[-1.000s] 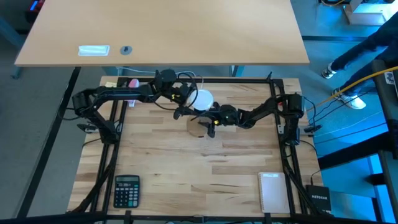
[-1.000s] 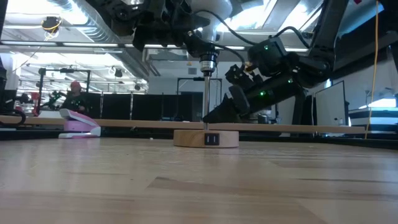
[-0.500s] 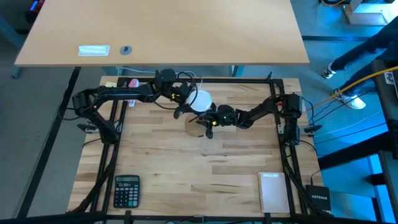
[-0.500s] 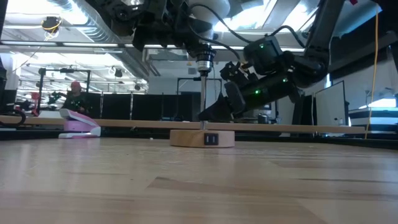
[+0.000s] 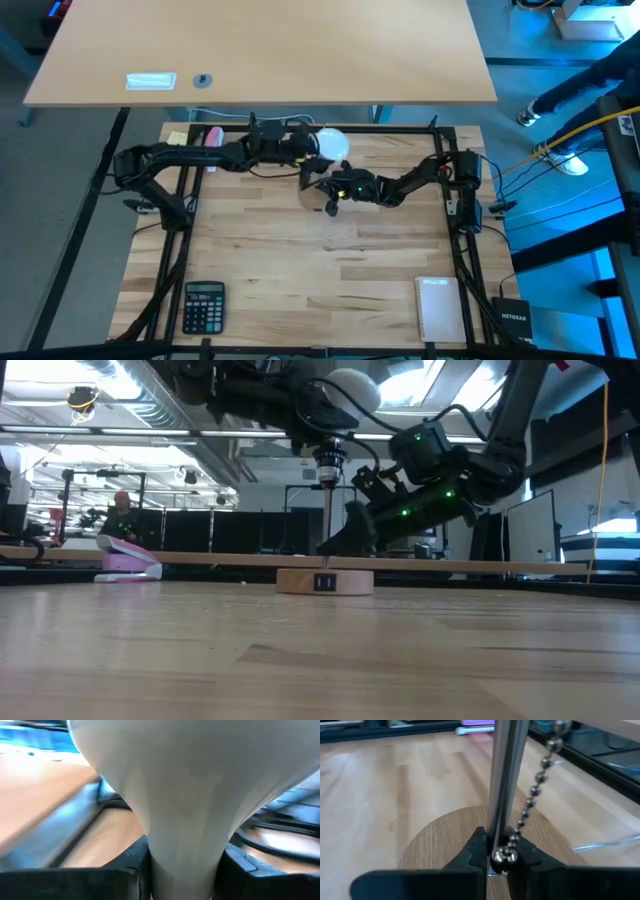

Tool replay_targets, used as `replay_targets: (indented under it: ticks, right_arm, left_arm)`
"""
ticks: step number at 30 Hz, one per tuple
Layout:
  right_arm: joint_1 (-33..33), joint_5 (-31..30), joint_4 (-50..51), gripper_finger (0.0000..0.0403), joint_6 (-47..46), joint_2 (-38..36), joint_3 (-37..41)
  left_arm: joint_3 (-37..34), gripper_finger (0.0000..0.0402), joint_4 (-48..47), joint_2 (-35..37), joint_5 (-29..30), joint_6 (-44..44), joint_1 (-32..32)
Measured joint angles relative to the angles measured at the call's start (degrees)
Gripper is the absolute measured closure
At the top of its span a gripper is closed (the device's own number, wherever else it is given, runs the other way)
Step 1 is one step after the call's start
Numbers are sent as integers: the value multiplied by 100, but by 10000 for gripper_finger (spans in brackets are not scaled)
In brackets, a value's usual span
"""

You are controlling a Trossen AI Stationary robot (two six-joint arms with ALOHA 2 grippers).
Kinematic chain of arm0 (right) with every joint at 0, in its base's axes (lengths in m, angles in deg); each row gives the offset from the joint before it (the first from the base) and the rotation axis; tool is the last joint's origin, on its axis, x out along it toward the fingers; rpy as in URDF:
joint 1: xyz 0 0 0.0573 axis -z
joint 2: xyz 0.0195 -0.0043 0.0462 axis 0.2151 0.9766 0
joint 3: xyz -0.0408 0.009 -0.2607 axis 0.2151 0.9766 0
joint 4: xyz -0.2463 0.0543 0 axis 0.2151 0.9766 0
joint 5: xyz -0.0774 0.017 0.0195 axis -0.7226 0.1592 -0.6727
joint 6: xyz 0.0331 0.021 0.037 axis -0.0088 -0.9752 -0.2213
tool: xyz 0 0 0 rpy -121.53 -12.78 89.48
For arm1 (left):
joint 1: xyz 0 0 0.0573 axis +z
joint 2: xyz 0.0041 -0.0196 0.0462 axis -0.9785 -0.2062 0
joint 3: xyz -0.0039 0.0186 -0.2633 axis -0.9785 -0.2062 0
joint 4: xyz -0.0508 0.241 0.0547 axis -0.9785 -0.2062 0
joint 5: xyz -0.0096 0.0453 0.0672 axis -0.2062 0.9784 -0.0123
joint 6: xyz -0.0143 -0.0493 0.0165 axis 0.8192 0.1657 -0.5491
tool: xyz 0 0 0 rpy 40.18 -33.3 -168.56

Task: Screw lightbulb
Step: Remove the white lightbulb from the lamp

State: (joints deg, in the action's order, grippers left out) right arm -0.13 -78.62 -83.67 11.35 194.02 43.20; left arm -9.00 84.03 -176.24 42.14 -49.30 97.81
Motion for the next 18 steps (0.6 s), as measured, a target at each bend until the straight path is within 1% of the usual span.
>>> replay_targets:
  ticks: [3, 6, 9, 11, 12, 14, 16, 18]
  right_arm:
    - [7, -250, 43, 367, -210, 7, -41]
    - [-54, -328, 71, 367, -238, 9, -72]
    - [-146, -446, 88, 367, -240, 20, -111]
    - [-181, -528, 85, 367, -225, 24, -115]
    - [-182, -540, 87, 367, -225, 24, -115]
    - [-184, -521, 106, 367, -280, 24, -115]
    - [-179, -489, 127, 367, -339, 22, -117]
    - [-175, -459, 136, 367, -345, 20, -117]
  left_arm:
    - [2, 268, -26, 36, 1541, 147, -364]
    - [2, 268, 0, 46, 2604, 294, -721]
    - [-2, 268, 145, 37, 3941, 459, -1078]
    - [13, 268, 226, 81, 4756, 394, -1285]
    - [65, 268, 248, 135, 5036, 256, -1363]
    - [161, 268, 353, 226, 5274, 51, -1508]
    - [264, 268, 373, 360, 5317, -133, -1618]
    - [334, 268, 171, 536, 5320, -166, -1725]
